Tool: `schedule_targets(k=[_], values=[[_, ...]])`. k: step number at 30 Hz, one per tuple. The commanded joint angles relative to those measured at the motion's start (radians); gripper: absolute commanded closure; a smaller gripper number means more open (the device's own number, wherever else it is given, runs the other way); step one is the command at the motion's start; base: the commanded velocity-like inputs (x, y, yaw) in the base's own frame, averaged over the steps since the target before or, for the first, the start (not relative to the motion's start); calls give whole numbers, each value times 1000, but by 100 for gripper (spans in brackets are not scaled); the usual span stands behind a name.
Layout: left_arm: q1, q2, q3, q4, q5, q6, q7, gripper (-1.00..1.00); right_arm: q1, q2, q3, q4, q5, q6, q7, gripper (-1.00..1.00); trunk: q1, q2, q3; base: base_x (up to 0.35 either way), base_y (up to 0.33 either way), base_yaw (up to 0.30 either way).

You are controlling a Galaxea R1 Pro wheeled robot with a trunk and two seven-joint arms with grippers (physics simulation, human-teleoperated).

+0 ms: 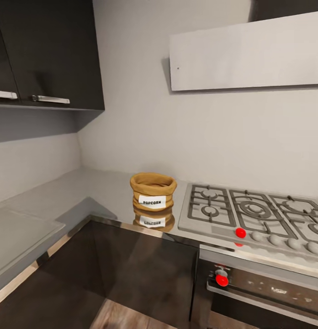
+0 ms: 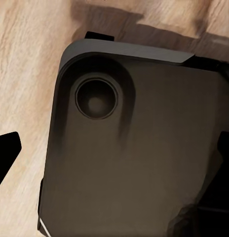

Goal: In the kitchen, take the popcorn bag from the countertop, put it into the microwave, and heat it until the popcorn is cooked so the cooked popcorn ends up inside the bag.

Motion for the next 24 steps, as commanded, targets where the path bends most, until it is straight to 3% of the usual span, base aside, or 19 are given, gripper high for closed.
schedule_targets(k=[1,24], values=[[0,0,3,-2,6,-2,1,-100,-1,-1,-8,2,9,-1,2,-100,0,-1,-1,0,0,-34],[0,-4,4,-4,7,-2,8,-100,-1,-3,-5,2,14,0,2,-100,0,-1,-1,0,0,-1]])
